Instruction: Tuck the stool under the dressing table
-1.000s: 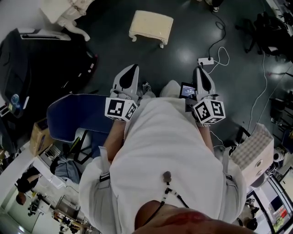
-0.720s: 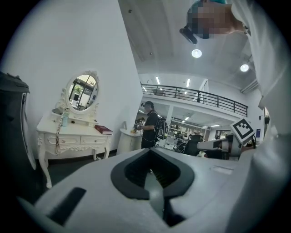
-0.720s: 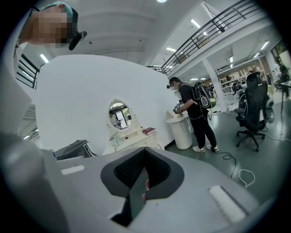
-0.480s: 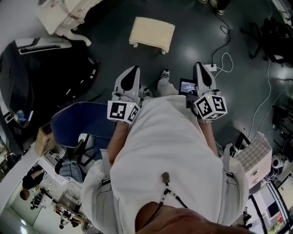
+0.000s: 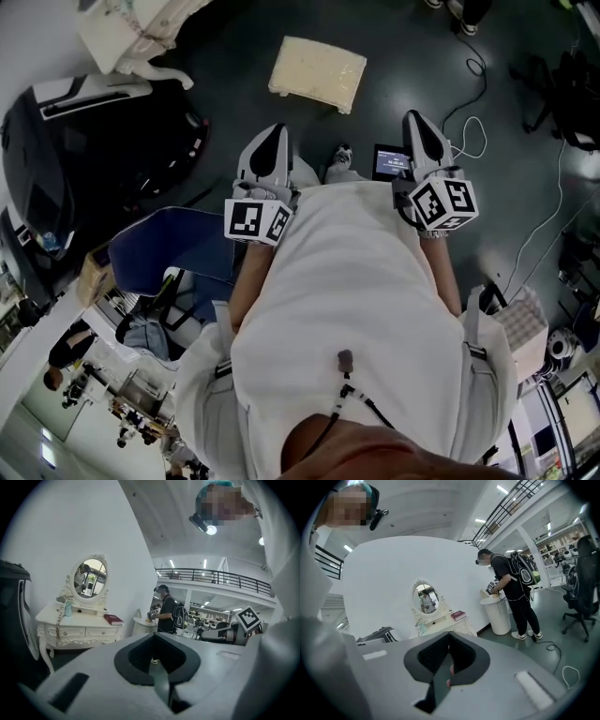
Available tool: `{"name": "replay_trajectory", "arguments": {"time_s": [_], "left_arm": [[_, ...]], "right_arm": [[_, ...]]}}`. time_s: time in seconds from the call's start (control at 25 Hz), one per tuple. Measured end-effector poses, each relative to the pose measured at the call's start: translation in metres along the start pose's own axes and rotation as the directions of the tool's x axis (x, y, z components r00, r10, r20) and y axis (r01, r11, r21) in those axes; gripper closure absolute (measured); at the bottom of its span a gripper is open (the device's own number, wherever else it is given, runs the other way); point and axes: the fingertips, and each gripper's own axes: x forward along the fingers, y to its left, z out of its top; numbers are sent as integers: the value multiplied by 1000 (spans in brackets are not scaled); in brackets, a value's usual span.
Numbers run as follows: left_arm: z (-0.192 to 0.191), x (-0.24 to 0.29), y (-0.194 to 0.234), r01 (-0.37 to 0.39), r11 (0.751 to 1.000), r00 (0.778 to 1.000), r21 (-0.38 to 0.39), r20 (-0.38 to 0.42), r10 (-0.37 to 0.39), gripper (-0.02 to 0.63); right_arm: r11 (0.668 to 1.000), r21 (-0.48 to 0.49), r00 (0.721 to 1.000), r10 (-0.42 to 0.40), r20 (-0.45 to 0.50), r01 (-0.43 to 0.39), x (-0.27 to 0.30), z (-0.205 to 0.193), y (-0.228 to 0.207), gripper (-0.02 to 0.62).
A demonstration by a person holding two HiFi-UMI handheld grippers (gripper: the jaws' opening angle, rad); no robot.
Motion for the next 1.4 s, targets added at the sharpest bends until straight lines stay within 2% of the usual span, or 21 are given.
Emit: {"name": "replay_trajectory", "arguments": {"time_s": [0.16, 0.36, 0.52, 0.72, 0.88, 1.12, 1.2, 1.24, 1.32, 1.4], "left_arm": [[-2, 28, 14, 12, 1000, 999, -5, -47, -12, 598], [-20, 66, 65, 49, 998, 991, -28, -121, -52, 598], [-31, 101, 108, 118, 992, 974, -37, -193, -123, 575], [-24, 148, 148, 192, 981, 957, -5, -222, -189, 571], [-33, 173, 184, 236, 972, 939, 15, -261, -224, 561], [-83, 203, 214, 295, 955, 896, 28, -355, -266, 552], [-107, 211, 220, 297, 955, 882, 12, -388, -269, 552], [-119, 215, 224, 289, 957, 878, -1, -397, -265, 553], [-141, 224, 231, 267, 963, 878, -24, -407, -253, 598], [-165, 233, 237, 253, 966, 873, -41, -420, -247, 599]], "right_arm": [[999, 26, 999, -37, -35, 38, 23, 1, -18, 584], [995, 3, 991, -100, -89, 101, 71, -13, -25, 583], [983, -5, 974, -180, -137, 181, 104, -23, -31, 577], [969, 13, 960, -241, -146, 245, 144, -20, -50, 568], [960, 17, 948, -273, -161, 279, 176, -28, -64, 556], [946, -13, 931, -321, -175, 324, 206, -48, -96, 554], [941, -2, 921, -331, -206, 338, 211, -70, -109, 554], [939, 1, 915, -335, -226, 344, 214, -83, -116, 555], [936, 0, 901, -340, -269, 353, 221, -114, -130, 575], [935, 9, 890, -334, -310, 354, 228, -148, -145, 588]]}}
